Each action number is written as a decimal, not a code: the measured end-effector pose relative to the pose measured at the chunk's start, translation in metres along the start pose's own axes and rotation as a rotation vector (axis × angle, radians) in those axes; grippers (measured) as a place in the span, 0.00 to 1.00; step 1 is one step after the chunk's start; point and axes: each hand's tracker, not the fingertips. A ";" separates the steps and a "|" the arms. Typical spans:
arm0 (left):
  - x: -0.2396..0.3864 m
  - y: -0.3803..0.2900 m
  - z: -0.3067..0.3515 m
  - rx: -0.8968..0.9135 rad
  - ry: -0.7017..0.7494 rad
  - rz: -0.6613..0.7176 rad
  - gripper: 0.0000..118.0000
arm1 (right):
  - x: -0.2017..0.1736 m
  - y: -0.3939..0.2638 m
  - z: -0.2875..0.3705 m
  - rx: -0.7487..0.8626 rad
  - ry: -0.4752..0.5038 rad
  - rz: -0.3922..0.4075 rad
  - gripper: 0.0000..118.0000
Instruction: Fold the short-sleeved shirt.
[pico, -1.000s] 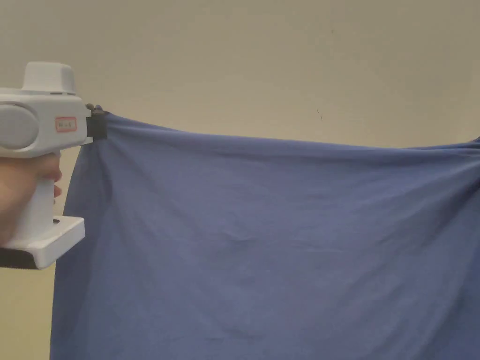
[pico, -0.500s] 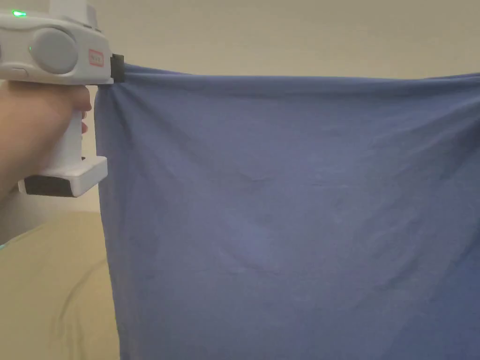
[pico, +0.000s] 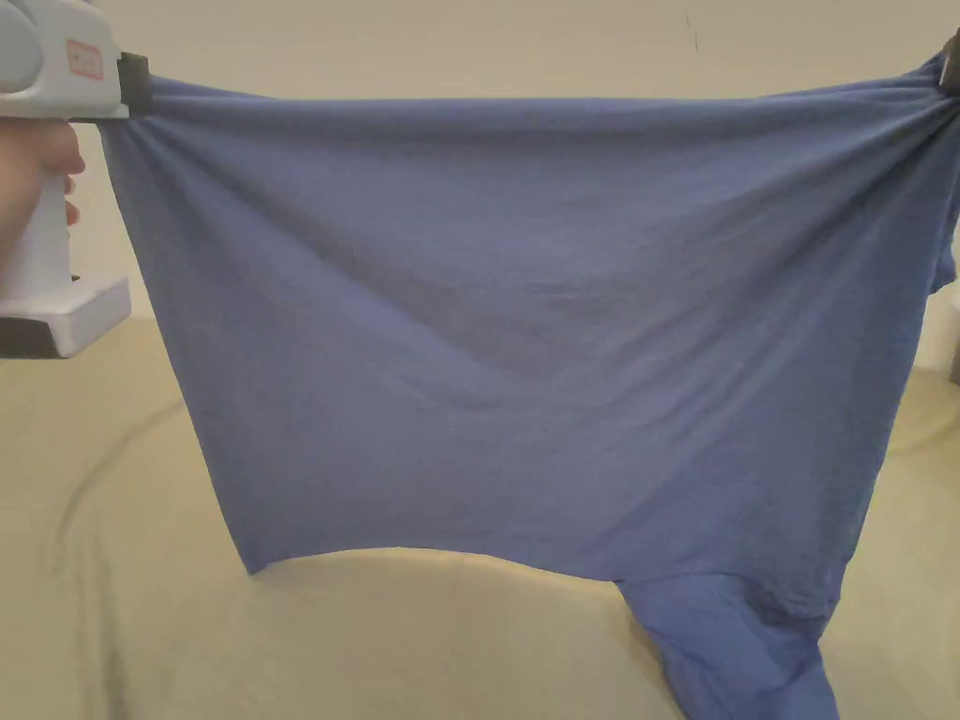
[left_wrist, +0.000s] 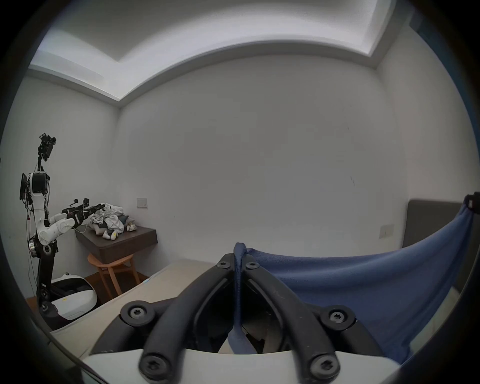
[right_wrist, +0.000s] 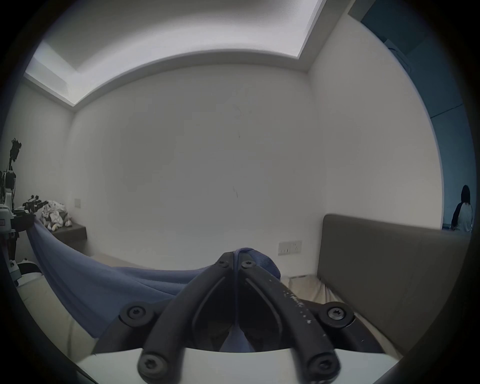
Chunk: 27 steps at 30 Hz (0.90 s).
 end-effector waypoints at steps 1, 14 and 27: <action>0.001 -0.012 -0.002 -0.016 -0.002 -0.021 0.02 | 0.001 -0.014 -0.001 -0.016 0.005 -0.002 0.04; -0.014 -0.200 0.079 -0.289 -0.095 0.043 0.02 | 0.011 -0.201 0.093 -0.234 0.031 0.023 0.04; -0.068 -0.293 0.331 -0.414 -0.193 0.102 0.02 | 0.039 -0.294 0.357 -0.417 0.104 0.006 0.04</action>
